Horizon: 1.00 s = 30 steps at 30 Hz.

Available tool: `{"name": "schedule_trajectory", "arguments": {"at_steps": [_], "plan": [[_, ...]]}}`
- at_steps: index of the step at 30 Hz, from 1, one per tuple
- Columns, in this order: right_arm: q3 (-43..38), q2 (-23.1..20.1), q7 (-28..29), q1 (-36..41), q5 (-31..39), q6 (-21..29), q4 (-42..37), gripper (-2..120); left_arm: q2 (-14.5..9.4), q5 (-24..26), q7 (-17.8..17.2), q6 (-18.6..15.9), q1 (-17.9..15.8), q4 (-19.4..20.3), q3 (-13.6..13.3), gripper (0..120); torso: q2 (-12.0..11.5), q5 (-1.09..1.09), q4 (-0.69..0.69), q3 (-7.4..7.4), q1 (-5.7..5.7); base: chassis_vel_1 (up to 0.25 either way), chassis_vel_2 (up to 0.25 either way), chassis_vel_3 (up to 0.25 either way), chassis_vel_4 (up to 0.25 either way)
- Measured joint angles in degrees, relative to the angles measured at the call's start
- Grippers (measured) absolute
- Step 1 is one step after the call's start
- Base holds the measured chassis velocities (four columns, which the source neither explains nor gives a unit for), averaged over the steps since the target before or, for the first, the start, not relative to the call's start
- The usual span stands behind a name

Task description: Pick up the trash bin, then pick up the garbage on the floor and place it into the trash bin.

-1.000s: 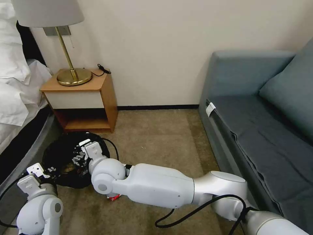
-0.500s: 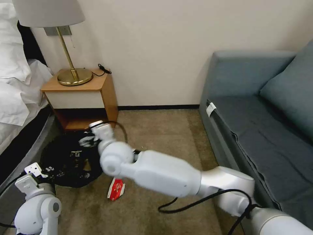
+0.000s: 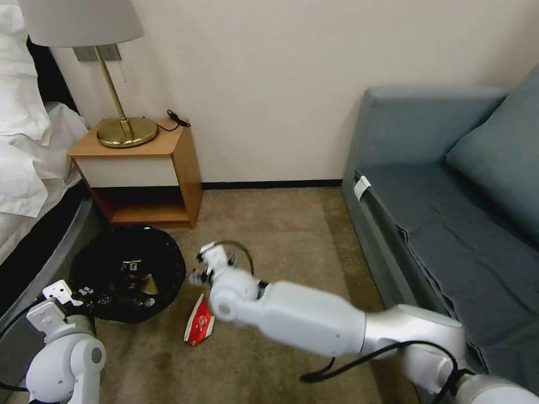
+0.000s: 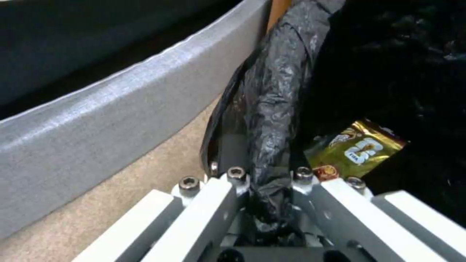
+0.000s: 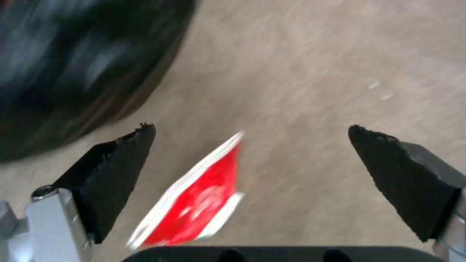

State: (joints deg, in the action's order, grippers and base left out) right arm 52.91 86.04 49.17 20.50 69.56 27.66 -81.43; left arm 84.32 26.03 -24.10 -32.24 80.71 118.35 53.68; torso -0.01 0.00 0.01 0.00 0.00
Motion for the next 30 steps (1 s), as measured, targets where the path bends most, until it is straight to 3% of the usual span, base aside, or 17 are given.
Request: {"name": "schedule_trajectory", "arguments": {"at_steps": [9,18,30], "plan": [[6.99,6.00,-2.52,0.14,1.50,-2.02,6.82,100,0.49,-0.22,0.04,0.20,0.26,0.17,-0.06,2,0.00,-0.01,0.01,0.00,0.00,0.000,0.000,0.000,0.000],[10.94,6.23,-5.27,0.58,-0.84,-2.77,13.07,100,0.76,-0.38,0.06,0.41,0.21,0.23,0.07,2,0.01,-0.01,-0.01,0.00,0.00,0.000,0.000,0.000,0.000],[12.90,6.14,-5.54,1.50,-0.92,-2.92,13.70,100,0.84,-0.47,0.08,0.60,-0.04,-0.22,0.05,2,0.00,0.00,-0.01,0.00,0.00,0.000,0.000,0.000,0.000]]}}
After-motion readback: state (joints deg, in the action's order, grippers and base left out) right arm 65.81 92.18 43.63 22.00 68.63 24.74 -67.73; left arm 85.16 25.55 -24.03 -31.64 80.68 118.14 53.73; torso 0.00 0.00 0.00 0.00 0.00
